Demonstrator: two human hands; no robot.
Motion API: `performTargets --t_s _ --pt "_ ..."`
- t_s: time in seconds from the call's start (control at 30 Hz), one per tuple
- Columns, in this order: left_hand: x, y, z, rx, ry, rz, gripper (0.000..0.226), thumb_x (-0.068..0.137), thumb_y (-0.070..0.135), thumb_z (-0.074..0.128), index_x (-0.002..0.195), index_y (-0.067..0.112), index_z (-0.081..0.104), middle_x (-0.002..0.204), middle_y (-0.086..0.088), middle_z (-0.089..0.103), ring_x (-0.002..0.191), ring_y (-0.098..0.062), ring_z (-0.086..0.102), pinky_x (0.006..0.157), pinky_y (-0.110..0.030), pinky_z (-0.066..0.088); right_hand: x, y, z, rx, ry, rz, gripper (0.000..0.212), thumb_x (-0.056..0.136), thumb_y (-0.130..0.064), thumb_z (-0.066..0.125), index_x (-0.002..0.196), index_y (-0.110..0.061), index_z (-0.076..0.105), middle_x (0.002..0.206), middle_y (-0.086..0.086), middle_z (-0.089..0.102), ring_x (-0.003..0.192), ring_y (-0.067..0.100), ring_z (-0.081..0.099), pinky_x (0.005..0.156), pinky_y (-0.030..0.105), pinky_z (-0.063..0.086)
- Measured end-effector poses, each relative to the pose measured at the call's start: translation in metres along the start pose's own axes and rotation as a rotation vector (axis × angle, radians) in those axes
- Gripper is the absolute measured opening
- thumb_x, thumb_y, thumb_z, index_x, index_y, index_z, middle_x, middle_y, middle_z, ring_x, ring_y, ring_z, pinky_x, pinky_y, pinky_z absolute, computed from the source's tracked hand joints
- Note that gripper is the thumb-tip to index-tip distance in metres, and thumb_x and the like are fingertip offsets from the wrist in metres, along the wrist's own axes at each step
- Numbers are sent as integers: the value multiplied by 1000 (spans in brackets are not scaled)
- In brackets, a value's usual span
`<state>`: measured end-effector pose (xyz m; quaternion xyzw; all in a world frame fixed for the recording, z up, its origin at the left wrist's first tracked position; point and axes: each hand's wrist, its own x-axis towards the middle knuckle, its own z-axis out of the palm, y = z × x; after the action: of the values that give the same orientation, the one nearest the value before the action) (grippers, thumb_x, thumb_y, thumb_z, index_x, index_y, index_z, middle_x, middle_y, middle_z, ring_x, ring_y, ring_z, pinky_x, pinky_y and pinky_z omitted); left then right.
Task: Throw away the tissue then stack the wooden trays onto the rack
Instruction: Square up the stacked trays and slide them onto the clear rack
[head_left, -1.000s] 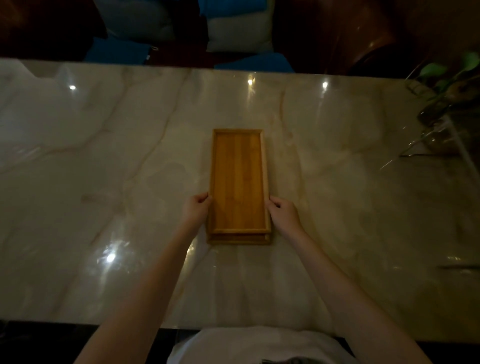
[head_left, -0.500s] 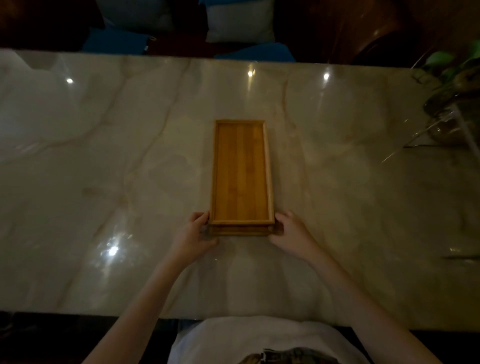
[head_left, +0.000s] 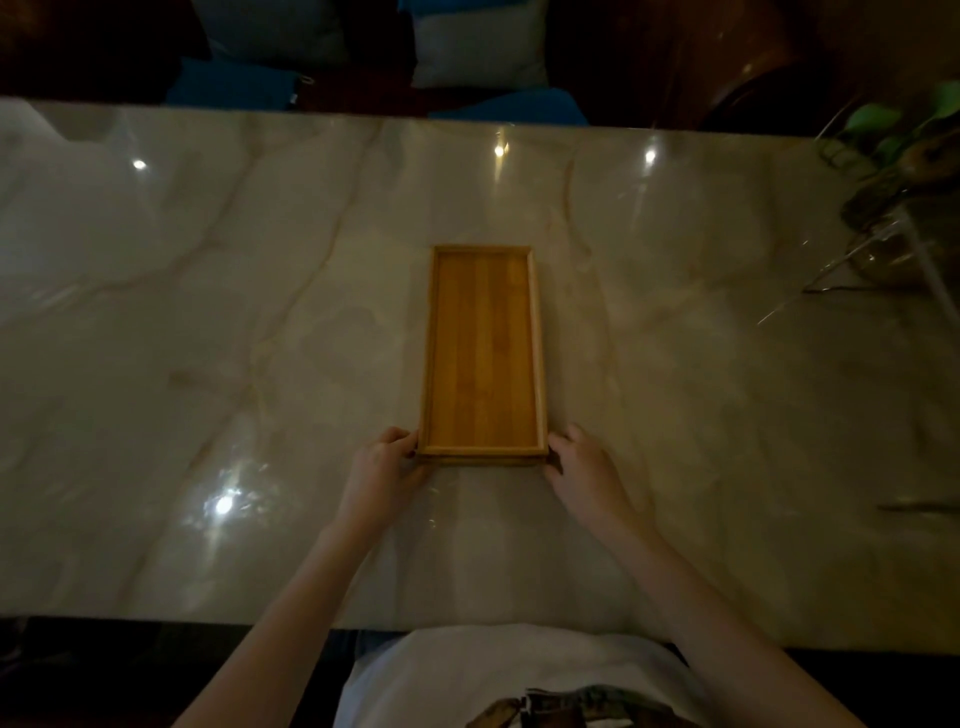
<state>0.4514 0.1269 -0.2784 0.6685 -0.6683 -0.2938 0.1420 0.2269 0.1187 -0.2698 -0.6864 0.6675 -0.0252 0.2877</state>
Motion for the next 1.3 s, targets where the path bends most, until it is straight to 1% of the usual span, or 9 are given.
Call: performTargets --t_s 0.23,0.37,0.6,0.77,0.93,1.07,1.13,1.2,1.3 --pt "1 -3 1 7 34 -2 25 71 26 67 89 11 76 86 -17 72 69 -30 69 63 -22 45 -4 2 2 32 23 7 20 87 -15 54 100 -4 64 105 16 57 99 31 56 84 37 42" --pt "1 0 -1 14 25 -18 32 68 29 62 88 7 76 86 -20 71 71 -33 68 66 -27 48 -2 4 0 61 4 2 21 86 -16 56 100 -3 66 105 17 59 96 31 57 82 36 42" --pt "5 2 -2 -58 36 -91 27 72 26 72 80 1 75 80 -23 67 72 -33 64 53 -23 31 4 5 -9 249 23 65 18 76 -16 69 89 -5 74 76 9 53 75 23 52 65 31 36" --pt "7 2 -3 -111 17 -122 44 60 38 60 78 1 76 69 -7 57 65 -18 55 50 -11 30 5 4 -6 160 5 47 19 80 -18 65 88 -1 72 82 17 58 83 30 57 67 32 37" --pt "9 -1 -3 -119 -10 -128 30 68 29 72 81 2 76 74 -3 56 69 -17 55 49 -4 29 4 2 -5 31 -28 -6 20 85 -18 58 95 -4 69 99 17 60 92 30 58 79 34 44" --pt "17 -11 -12 -129 -216 -107 35 66 27 64 91 4 74 86 -17 68 71 -7 61 68 -23 44 11 8 -19 -9 -158 -50 22 85 -12 57 105 -7 66 107 16 60 100 31 58 82 32 44" --pt "30 -15 -20 -149 -316 -162 31 76 12 62 105 4 70 105 -18 71 91 -11 67 89 -33 49 21 12 -27 67 -163 -41 28 85 -6 54 111 -5 64 115 19 64 108 31 58 88 32 45" --pt "46 -9 -27 -208 -290 -272 34 85 0 52 118 1 61 120 -16 64 112 -26 59 103 -40 42 36 15 -34 215 -73 48 33 89 -4 49 121 -1 57 128 18 60 119 29 54 99 31 41" --pt "64 14 -32 -587 -139 -411 43 94 9 42 136 3 40 142 -15 45 130 -28 43 111 -42 33 58 5 -40 553 27 178 38 94 -8 42 131 0 45 142 17 45 132 25 41 110 30 29"
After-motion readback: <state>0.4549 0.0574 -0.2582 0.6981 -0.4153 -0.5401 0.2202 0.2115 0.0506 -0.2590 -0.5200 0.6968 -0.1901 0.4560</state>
